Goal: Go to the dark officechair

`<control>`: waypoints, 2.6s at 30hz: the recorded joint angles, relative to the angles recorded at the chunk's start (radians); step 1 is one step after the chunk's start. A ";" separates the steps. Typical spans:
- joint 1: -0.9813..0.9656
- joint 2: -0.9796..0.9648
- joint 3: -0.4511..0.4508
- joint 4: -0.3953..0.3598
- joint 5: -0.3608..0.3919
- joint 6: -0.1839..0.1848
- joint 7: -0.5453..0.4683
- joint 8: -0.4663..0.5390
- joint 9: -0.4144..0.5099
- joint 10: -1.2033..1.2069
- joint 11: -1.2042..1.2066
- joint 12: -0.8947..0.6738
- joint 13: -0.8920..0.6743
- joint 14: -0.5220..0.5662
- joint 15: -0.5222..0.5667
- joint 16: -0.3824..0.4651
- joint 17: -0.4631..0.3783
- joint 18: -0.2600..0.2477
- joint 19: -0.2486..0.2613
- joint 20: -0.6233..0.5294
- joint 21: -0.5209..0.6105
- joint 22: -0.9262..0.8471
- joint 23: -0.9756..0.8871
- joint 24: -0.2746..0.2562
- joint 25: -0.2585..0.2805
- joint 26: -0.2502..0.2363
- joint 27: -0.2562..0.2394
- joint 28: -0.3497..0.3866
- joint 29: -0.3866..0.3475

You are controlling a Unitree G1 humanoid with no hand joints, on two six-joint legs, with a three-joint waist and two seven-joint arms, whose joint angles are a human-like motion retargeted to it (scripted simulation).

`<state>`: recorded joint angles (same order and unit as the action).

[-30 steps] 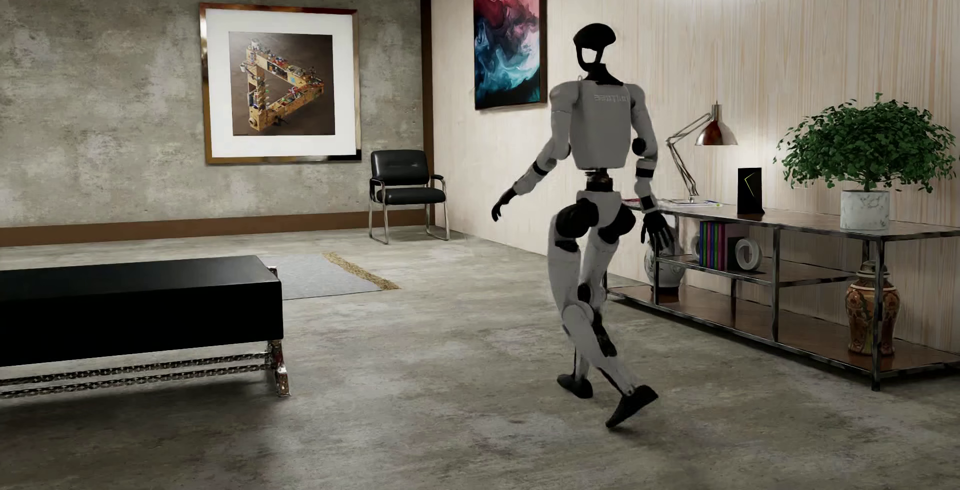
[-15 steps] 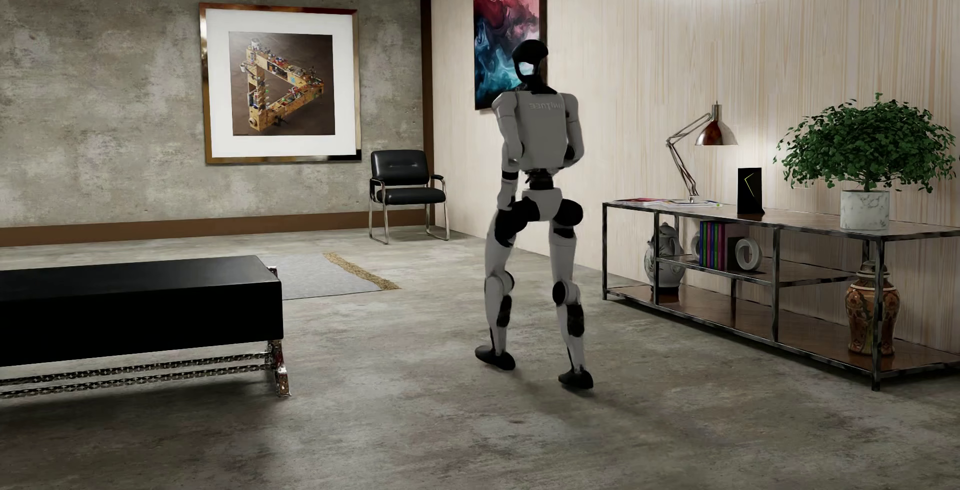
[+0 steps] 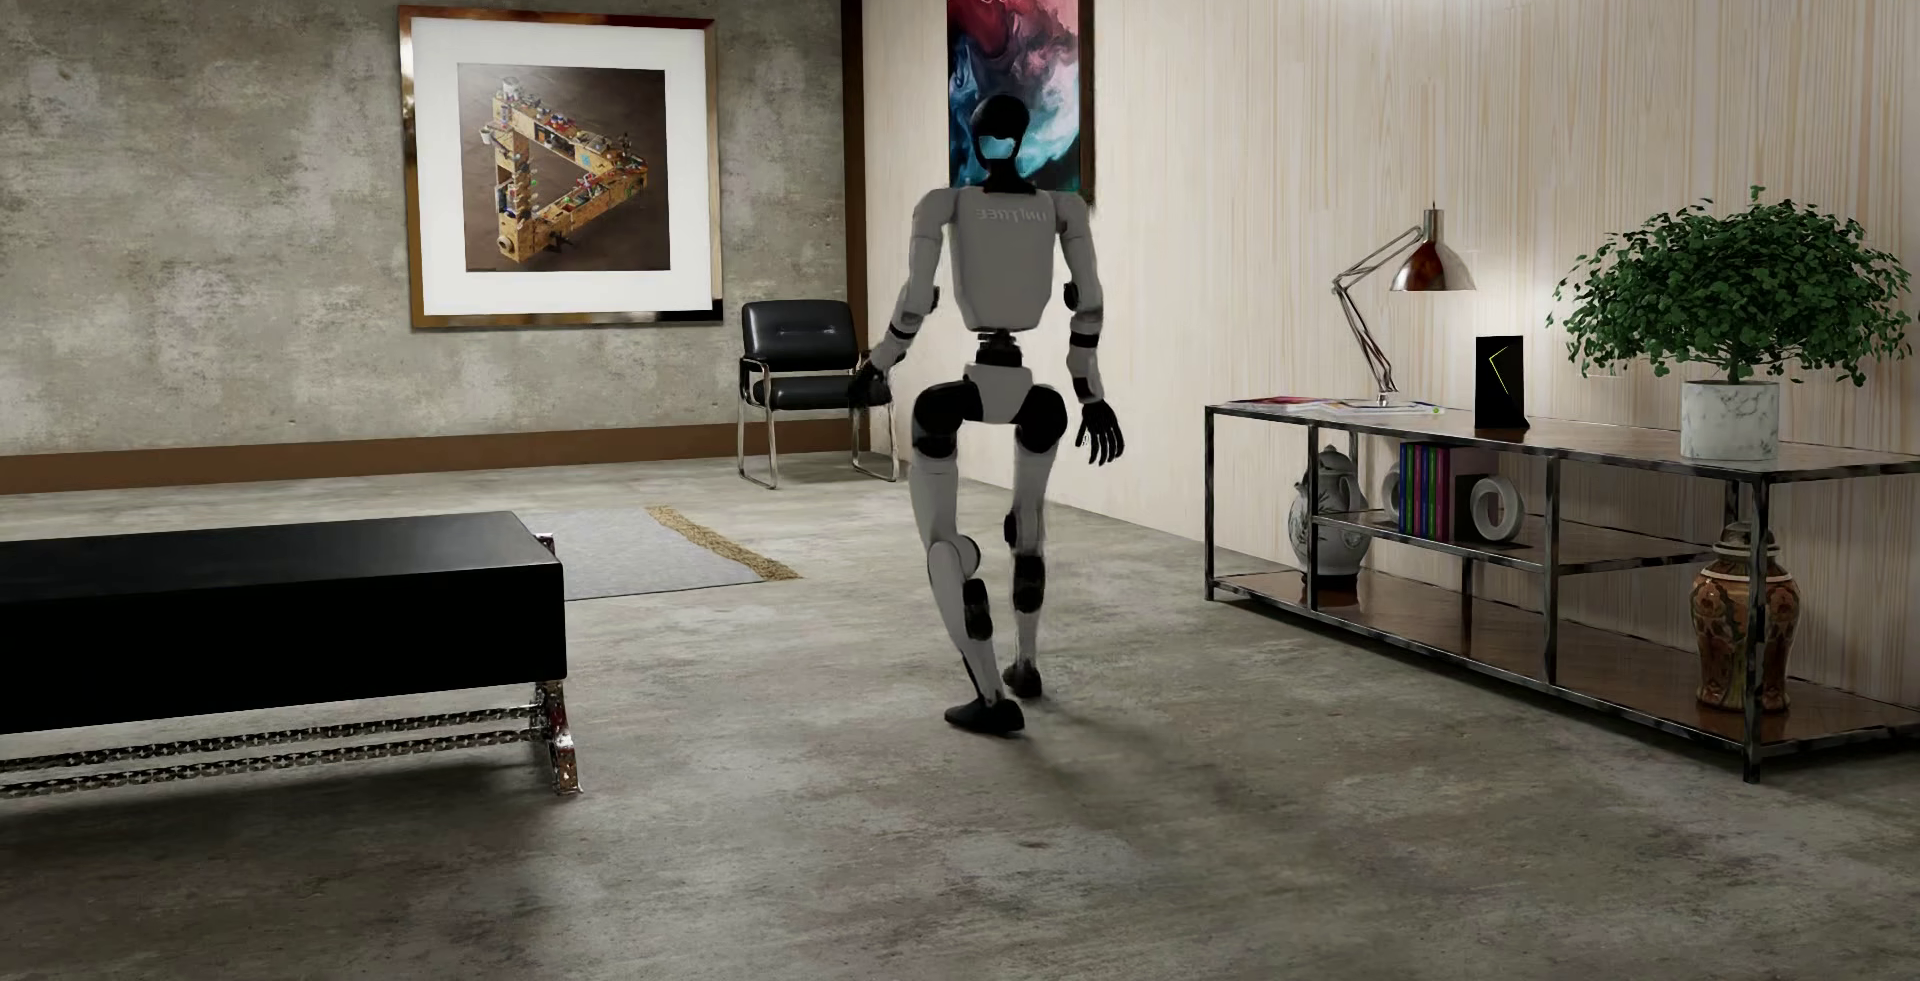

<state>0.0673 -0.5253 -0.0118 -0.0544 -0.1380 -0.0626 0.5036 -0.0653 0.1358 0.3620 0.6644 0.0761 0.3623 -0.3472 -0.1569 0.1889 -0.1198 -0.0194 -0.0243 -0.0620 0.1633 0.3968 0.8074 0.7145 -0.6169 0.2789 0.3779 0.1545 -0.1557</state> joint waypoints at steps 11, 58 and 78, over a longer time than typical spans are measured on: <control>-0.221 0.345 -0.008 0.389 0.231 0.112 -0.364 -0.280 -0.002 0.866 -0.344 0.069 -0.133 0.397 -0.044 0.069 0.088 -0.027 -0.132 -0.262 -0.074 0.210 -0.071 0.075 -0.106 0.145 -0.037 -0.236 0.028; -0.519 0.645 0.117 0.109 0.292 0.128 -0.198 -0.147 -0.017 -0.101 -0.354 0.325 -0.386 0.252 -0.271 -0.075 -0.033 -0.059 -0.040 -0.210 -0.083 0.272 -0.321 0.096 0.004 0.131 -0.124 -0.209 -0.115; 0.068 0.053 0.026 -0.062 0.074 0.024 -0.164 0.052 -0.013 -0.001 -0.374 -0.033 -0.032 -0.083 0.112 -0.036 0.033 0.076 0.184 -0.143 0.022 -0.059 -0.016 -0.012 -0.028 -0.012 -0.003 -0.041 0.092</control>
<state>0.1356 -0.4721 0.0141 -0.1165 -0.0641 -0.0389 0.3394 -0.0129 0.1232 0.3608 0.2901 0.0432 0.3301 -0.4303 -0.0452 0.1531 -0.0863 0.0567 0.1596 -0.2048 0.1853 0.3380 0.7912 0.7024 -0.6446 0.2674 0.3745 0.1137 -0.0633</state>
